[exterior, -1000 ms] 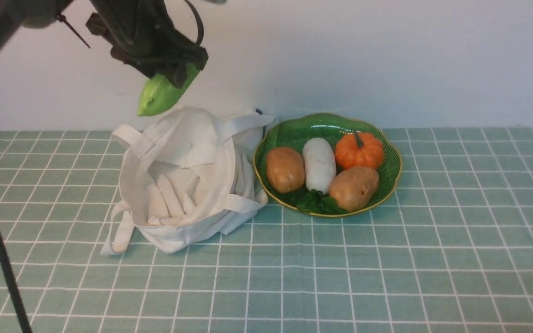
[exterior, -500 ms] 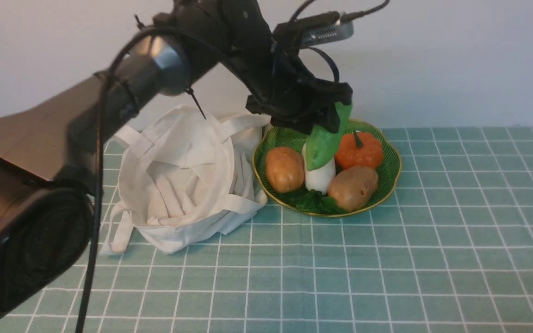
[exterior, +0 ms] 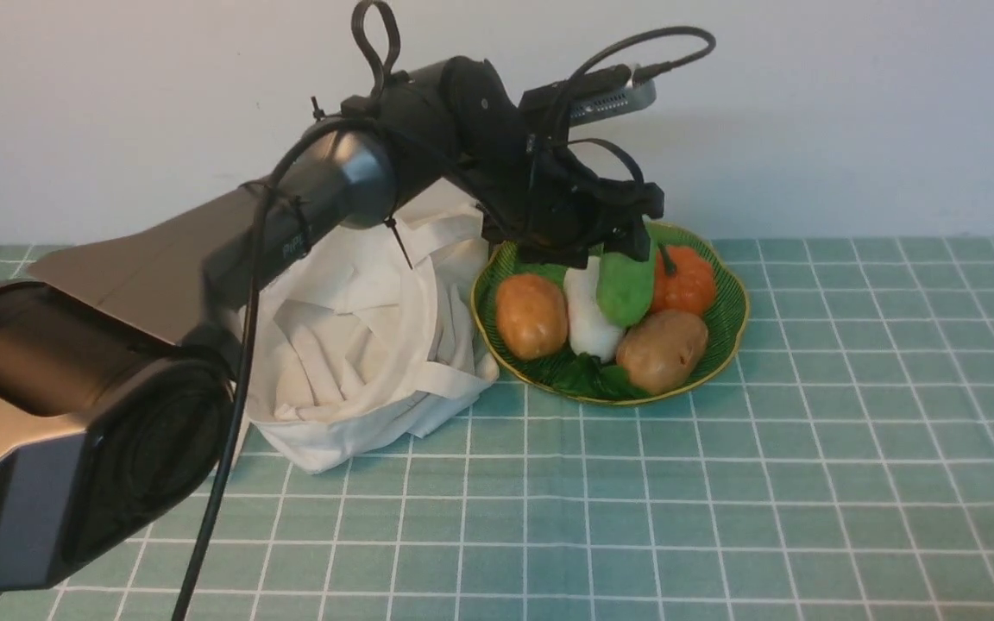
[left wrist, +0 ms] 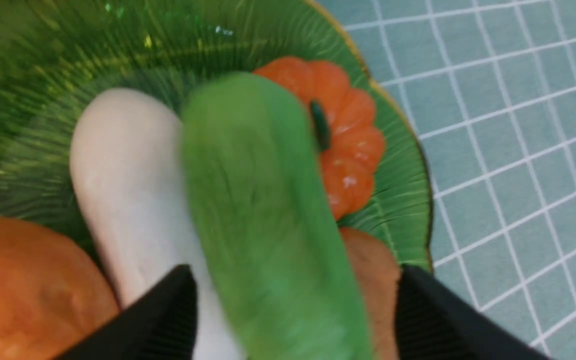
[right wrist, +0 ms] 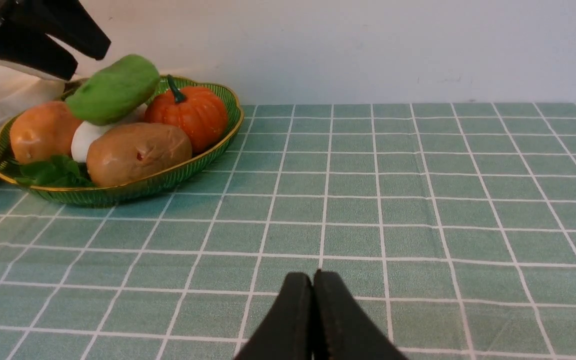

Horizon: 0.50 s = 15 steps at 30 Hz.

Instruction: Take vegetables from cloth bag on blue coffee tablecloth place on plate.

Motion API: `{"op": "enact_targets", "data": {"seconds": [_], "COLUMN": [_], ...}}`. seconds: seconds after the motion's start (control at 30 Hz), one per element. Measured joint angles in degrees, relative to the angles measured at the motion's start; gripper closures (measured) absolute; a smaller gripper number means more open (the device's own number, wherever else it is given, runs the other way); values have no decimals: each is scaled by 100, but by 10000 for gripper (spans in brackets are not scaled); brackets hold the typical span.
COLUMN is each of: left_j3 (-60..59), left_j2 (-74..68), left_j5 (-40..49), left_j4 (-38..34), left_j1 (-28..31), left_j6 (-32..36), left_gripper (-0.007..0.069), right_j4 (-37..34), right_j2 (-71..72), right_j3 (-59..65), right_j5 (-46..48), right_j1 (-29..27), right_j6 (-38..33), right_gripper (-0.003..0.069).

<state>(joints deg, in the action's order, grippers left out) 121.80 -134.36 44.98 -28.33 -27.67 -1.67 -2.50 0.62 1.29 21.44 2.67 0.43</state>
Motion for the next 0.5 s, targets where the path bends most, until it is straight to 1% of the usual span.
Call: {"op": "enact_targets", "data": {"seconds": [0.07,0.1,0.13,0.2,0.27,0.4,0.47,0.5], "left_j3": [-7,-7,-7,-7,-7,-7,-7,-7], "left_j2": [-11,-11,21,106,257,762,1108,1324], "left_j5": [0,0,22,182,420,1076,1556,1827], "left_j4": [0,0,-7,0,29,193,313,408], "left_j1": [0,0,13,47,106,314,424,488], "left_j6": [0,0,6,78,229,555,771,917], "left_gripper": [61,57,33,27,40,141,245,318], "right_j4": [0,0,0,0,0,0,0,0], "right_j2": [0,0,0,0,0,0,0,0], "right_j3": [0,0,0,0,0,0,0,0], "right_j5": [0,0,0,0,0,0,0,0], "right_j1": [0,0,0,0,0,0,0,0], "right_j6": [0,0,0,0,0,0,0,0], "right_gripper": [675,675,675,675,675,675,675,675]}}
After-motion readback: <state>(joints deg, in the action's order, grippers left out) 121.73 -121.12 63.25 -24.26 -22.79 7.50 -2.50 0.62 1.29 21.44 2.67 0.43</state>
